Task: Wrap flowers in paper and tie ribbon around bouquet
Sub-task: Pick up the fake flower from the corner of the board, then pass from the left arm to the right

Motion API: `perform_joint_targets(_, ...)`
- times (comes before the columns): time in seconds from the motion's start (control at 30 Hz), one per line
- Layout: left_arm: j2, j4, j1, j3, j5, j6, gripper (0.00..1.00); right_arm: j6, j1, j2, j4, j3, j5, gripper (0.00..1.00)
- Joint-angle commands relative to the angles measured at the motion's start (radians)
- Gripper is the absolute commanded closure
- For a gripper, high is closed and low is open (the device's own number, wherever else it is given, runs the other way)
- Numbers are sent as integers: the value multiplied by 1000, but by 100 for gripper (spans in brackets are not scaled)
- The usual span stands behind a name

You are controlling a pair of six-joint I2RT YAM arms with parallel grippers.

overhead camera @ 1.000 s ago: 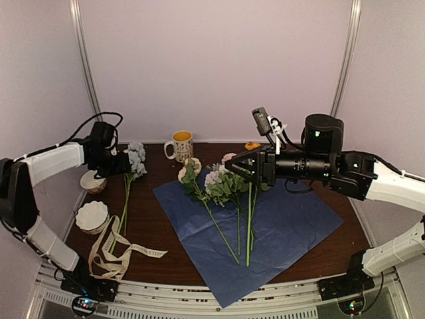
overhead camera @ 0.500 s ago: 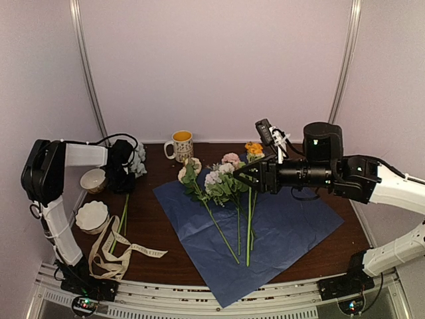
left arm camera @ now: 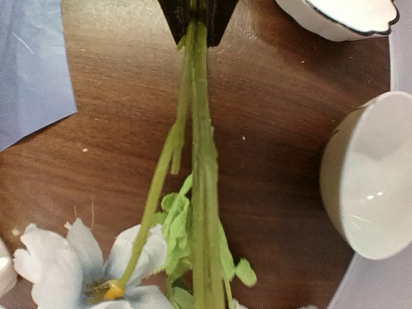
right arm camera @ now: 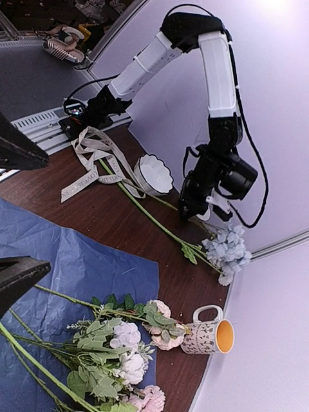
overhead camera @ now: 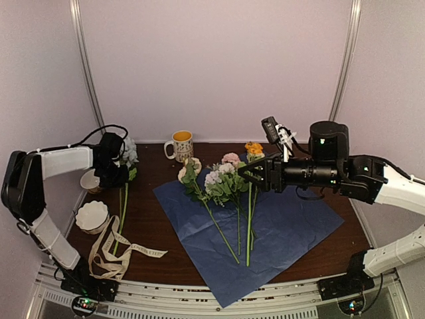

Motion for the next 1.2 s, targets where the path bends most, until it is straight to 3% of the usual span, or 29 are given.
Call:
perform_joint_targets(0.0, -225, 110, -11, -50, -8, -17, 100, -12, 11, -11, -1, -1, 31, 54)
perform_joint_targets(0.13, -446, 267, -72, -134, 61, 37, 100, -11, 13, -5, 10, 8, 19, 54)
perform_joint_targets(0.23, -607, 406, -183, -181, 91, 130, 100, -5, 14, -3, 34, 15, -5, 54)
perform_joint_targets(0.4, -767, 649, -449, -213, 363, 266, 100, 32, 20, 29, 134, 63, -94, 53)
perform_joint_targets(0.6, -702, 840, -727, -193, 448, 257, 100, 120, 47, 139, 349, 150, -203, 52)
perform_joint_targets(0.8, -573, 888, -818, -150, 502, 236, 100, 134, 88, 201, 455, 211, -247, 41)
perform_joint_targets(0.9, -541, 890, -839, -139, 502, 242, 100, 144, 91, 232, 440, 232, -232, 41)
perform_joint_targets(0.97, -528, 889, -847, -134, 505, 245, 100, 147, 91, 247, 418, 238, -209, 46)
perform_joint_targets(1.07, -527, 883, -850, -143, 510, 245, 100, 153, 92, 250, 411, 236, -183, 78)
perform_joint_targets(1.17, -538, 860, -850, -152, 517, 258, 100, 148, 90, 239, 370, 236, -121, 97)
